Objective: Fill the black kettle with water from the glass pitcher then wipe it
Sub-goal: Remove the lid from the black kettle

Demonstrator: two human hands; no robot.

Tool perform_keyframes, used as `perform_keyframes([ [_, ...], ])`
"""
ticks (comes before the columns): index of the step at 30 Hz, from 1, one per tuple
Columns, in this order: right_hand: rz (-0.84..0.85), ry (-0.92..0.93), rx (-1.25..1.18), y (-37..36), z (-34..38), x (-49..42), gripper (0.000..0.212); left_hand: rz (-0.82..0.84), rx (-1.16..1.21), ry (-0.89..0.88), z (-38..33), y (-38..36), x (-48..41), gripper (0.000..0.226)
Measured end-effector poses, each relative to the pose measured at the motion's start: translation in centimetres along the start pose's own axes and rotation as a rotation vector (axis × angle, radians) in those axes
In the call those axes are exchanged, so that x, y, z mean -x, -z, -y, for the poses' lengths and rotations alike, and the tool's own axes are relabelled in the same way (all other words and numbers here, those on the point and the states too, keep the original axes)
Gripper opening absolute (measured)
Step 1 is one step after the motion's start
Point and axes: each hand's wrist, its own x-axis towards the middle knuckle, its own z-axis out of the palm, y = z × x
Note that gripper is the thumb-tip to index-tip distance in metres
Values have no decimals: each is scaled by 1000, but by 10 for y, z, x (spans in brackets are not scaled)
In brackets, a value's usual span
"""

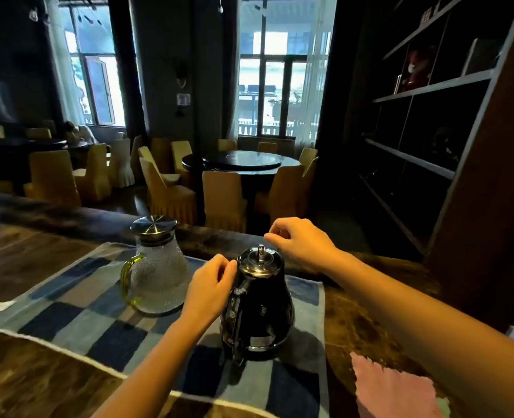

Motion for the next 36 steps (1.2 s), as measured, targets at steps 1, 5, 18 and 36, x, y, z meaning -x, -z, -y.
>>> perform_keyframes([
  [1, 28, -41, 19, -4, 2, -3, 30, 23, 11, 27, 2, -1, 5, 34],
  [5, 137, -146, 174, -20, 5, -13, 54, 94, 24, 162, 8, -11, 20, 49],
  [18, 215, -124, 241, -30, 15, -16, 38, 95, 113, 429, 2, -33, 29, 46],
  [36, 426, 129, 538, -1, 31, -25, 24, 164, 209, 447, -5, -28, 32, 38],
])
